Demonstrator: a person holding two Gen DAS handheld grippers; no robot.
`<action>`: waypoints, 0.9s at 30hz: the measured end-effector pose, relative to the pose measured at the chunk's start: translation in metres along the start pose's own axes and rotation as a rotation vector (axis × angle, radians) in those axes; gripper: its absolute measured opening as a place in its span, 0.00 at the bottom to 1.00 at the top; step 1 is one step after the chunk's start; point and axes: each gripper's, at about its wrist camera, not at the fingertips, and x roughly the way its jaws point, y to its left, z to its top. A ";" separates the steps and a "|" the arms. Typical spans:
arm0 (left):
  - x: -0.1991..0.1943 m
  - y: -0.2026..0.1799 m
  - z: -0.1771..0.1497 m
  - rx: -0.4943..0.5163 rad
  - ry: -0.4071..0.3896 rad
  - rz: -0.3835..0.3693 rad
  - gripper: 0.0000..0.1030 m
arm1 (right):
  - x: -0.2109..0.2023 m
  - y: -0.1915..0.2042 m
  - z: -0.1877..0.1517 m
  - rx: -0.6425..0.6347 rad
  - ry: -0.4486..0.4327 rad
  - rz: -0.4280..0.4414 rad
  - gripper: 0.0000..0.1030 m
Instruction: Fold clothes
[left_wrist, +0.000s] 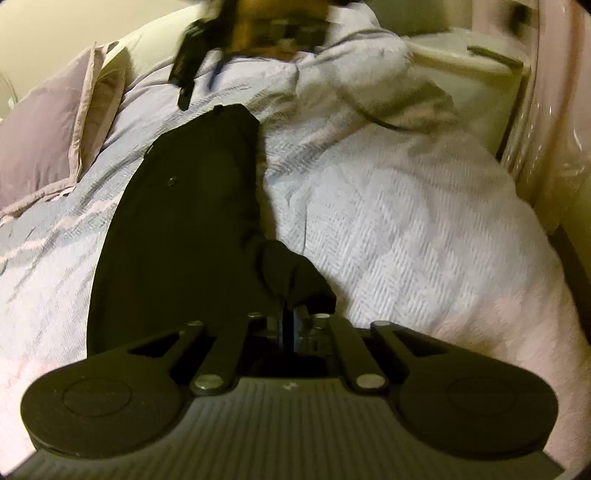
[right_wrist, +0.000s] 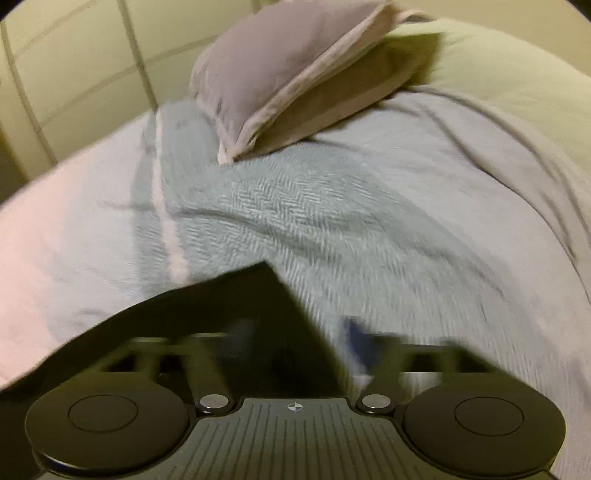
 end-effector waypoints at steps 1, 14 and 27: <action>-0.003 0.002 -0.004 -0.012 0.007 0.008 0.07 | -0.016 0.002 -0.014 0.042 -0.026 0.004 0.75; -0.037 0.030 -0.054 -0.160 0.118 0.126 0.07 | 0.040 -0.016 -0.074 0.597 0.166 0.325 0.15; -0.104 0.022 -0.137 -0.313 0.292 0.254 0.11 | -0.022 0.017 -0.085 0.431 0.141 0.179 0.28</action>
